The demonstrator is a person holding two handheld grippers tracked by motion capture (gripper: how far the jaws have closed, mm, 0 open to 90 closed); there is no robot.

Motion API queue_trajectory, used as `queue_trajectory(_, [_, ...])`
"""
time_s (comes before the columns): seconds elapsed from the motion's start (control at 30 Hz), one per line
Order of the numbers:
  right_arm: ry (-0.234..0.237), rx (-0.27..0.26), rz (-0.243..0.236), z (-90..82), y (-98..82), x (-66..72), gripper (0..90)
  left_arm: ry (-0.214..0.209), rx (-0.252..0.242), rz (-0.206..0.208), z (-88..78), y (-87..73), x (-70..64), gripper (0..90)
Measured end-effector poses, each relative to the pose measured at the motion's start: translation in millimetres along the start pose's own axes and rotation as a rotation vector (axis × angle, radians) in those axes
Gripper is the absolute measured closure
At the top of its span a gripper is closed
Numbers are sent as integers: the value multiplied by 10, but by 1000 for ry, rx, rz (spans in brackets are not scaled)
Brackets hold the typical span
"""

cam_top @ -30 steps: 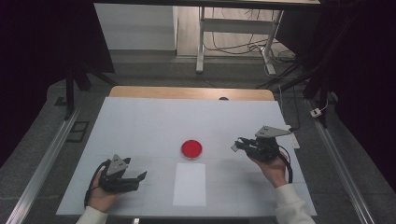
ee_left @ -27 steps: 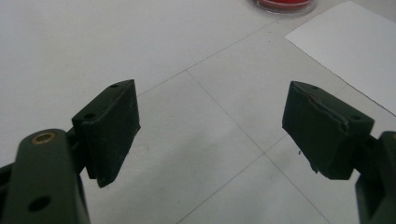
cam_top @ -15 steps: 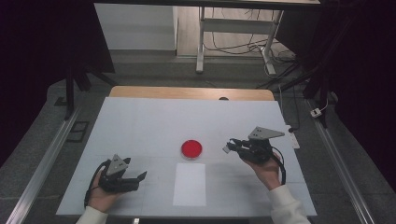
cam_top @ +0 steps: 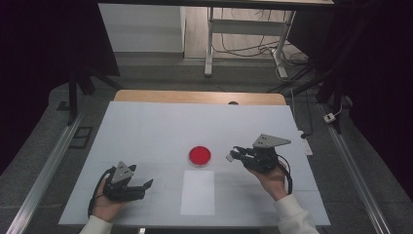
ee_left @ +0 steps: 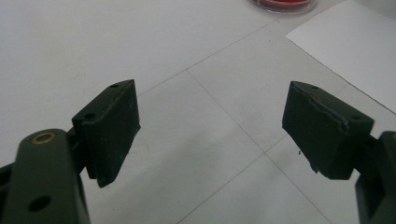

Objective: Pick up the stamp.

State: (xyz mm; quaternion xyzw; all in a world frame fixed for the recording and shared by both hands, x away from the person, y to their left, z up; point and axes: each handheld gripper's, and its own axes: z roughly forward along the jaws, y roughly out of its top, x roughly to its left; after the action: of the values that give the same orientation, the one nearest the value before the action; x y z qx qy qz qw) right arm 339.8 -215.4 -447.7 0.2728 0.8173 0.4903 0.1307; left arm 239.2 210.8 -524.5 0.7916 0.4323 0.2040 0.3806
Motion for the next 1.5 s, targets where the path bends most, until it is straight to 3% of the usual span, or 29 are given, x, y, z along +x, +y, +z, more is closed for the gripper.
queue_trajectory(0.9, [68,-28,-9,164,43,264,751,-2,-5,-1,3,6,-10,195])
queue_trajectory(1.5, [127,-42,-19,294,75,520,751,-5,-14,1,15,36,-43,195])
